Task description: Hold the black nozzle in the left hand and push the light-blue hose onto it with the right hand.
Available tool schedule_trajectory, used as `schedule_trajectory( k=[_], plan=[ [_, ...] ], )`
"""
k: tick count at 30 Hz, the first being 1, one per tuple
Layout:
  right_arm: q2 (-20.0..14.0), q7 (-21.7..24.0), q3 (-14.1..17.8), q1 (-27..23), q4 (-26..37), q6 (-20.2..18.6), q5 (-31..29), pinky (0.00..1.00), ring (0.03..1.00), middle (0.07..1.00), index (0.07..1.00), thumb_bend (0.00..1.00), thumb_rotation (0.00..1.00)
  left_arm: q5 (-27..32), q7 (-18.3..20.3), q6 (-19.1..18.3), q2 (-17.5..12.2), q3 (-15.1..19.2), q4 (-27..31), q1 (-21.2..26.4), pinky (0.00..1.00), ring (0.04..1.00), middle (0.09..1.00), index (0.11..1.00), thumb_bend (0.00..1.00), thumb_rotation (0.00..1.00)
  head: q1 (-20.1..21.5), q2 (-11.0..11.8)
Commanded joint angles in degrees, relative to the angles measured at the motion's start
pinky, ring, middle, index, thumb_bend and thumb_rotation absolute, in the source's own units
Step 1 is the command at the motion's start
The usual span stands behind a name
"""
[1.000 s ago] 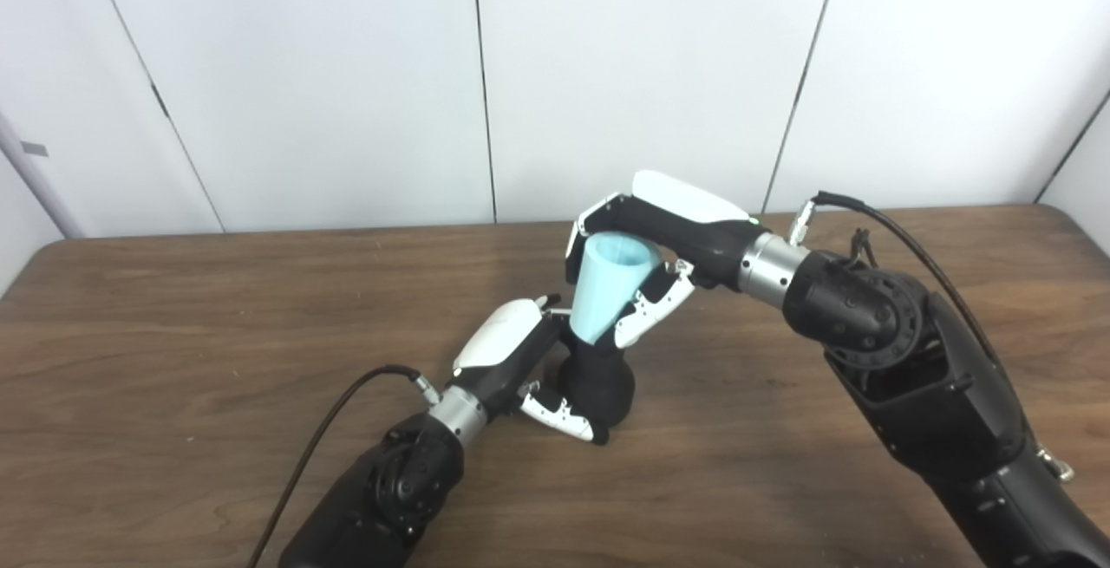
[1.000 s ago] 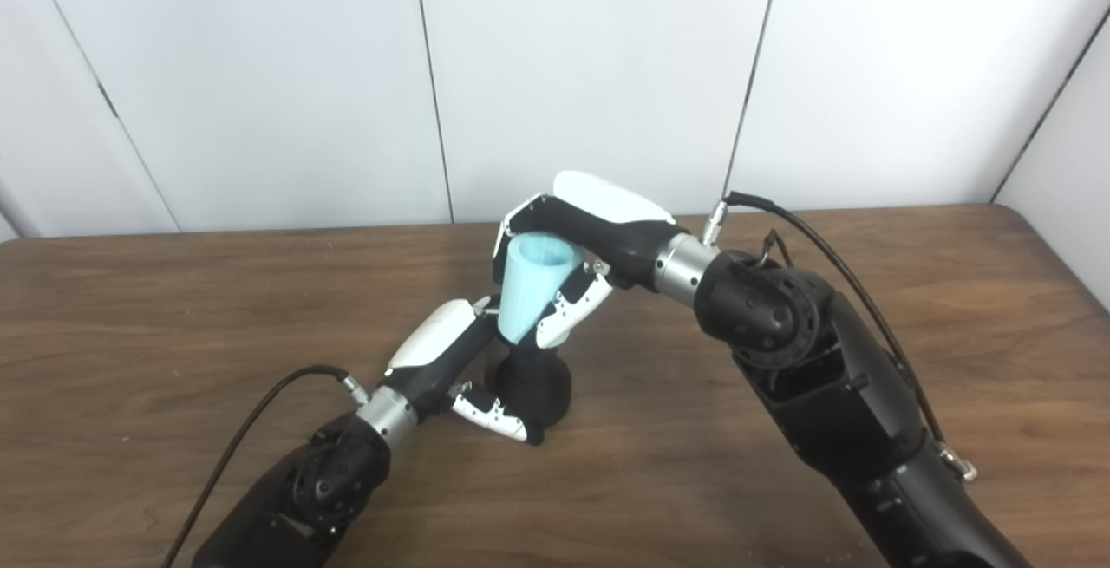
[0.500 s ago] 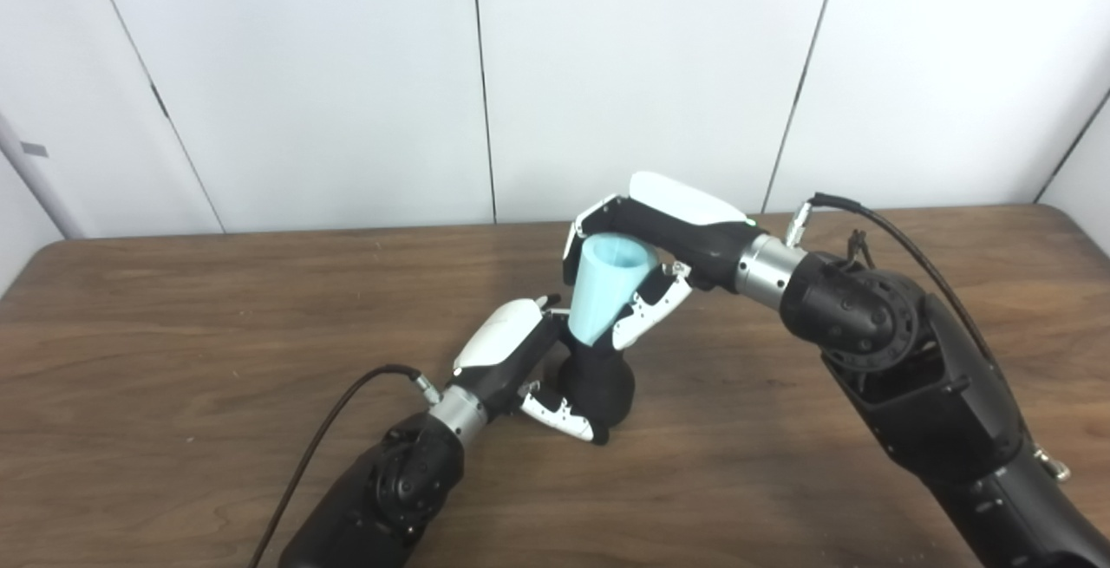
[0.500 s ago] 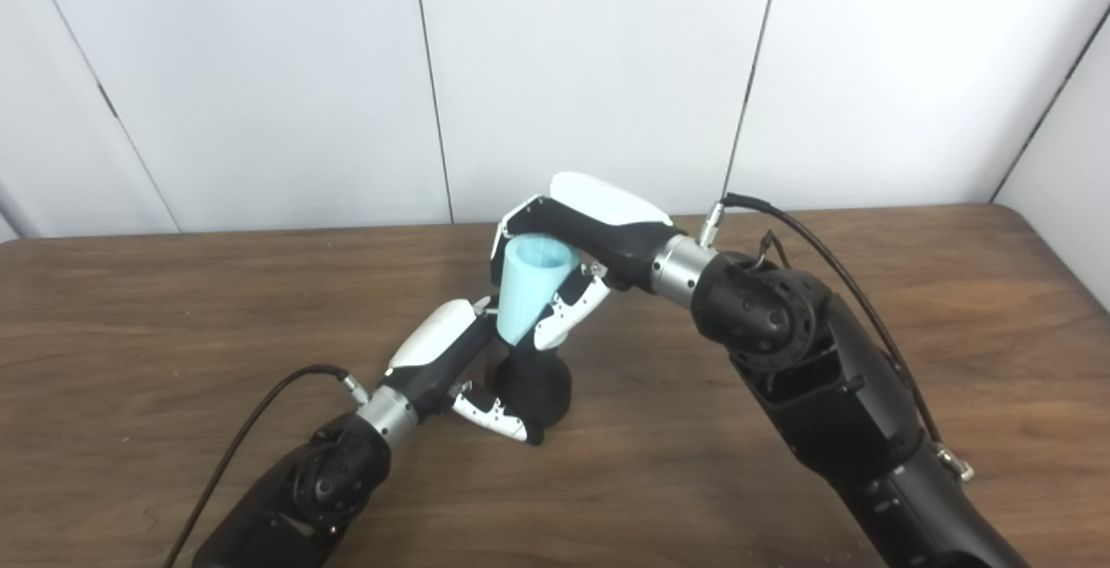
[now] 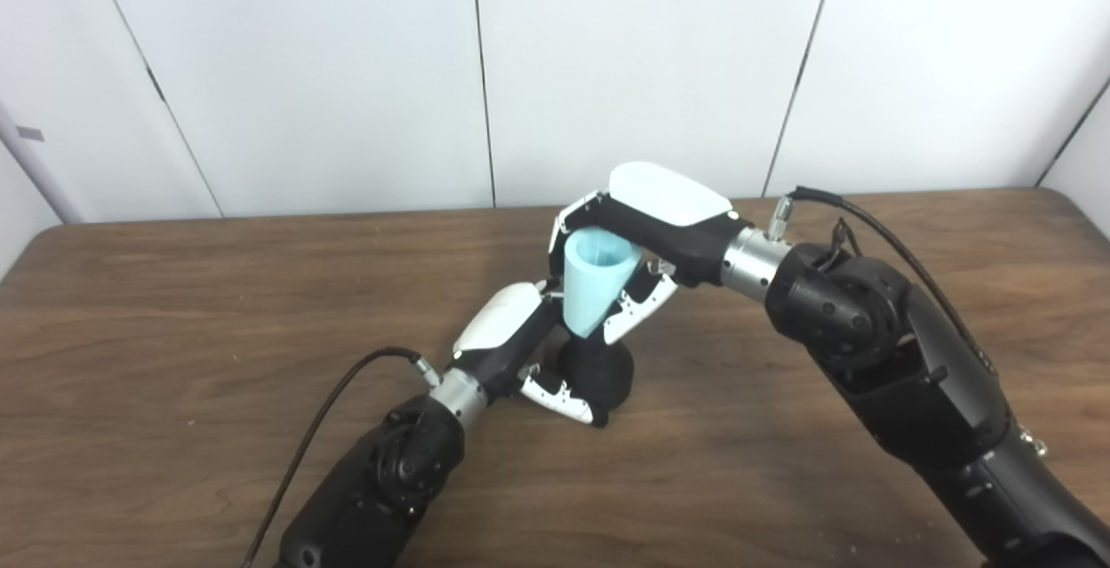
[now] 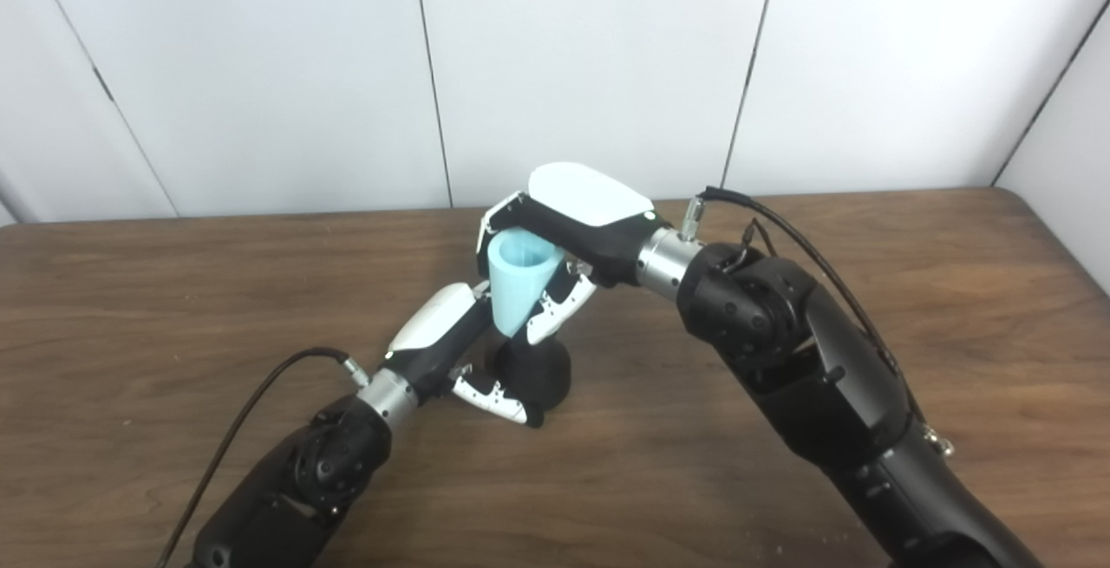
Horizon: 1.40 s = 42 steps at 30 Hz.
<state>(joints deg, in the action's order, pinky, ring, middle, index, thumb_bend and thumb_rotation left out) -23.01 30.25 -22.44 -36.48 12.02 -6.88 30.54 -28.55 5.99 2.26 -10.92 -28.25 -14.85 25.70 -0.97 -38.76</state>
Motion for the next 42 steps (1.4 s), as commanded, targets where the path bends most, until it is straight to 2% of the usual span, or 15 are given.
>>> schedule_trajectory(
  k=[1, 24, 42],
  plan=[
    [-1.02, 1.08, -0.52, -0.78, -0.97, 0.76, 1.27, 0.35, 0.438, 0.508, 0.532, 0.5, 0.0, -2.4, 6.16, -6.06, -0.99, -2.26, -2.62, -2.69, 1.0, 0.603, 0.478, 0.491, 0.53, 0.0, -0.08, -0.05],
    [0.16, 0.84, 1.71, 0.23, -0.31, -1.58, -0.18, 0.36, 0.426, 0.501, 0.531, 0.5, 0.0, -2.85, 7.26, -6.79, -1.9, -2.42, -0.69, -3.6, 0.99, 0.604, 0.483, 0.488, 0.53, 0.0, 0.0, -1.24],
    [-0.36, -0.95, 1.01, 1.9, -2.37, 0.2, 1.16, 0.36, 0.423, 0.505, 0.531, 0.5, 0.0, -2.37, 8.07, -7.3, -2.46, -2.14, 0.2, -3.61, 0.98, 0.62, 0.491, 0.483, 0.53, 0.0, 0.25, -1.96]
  ],
)
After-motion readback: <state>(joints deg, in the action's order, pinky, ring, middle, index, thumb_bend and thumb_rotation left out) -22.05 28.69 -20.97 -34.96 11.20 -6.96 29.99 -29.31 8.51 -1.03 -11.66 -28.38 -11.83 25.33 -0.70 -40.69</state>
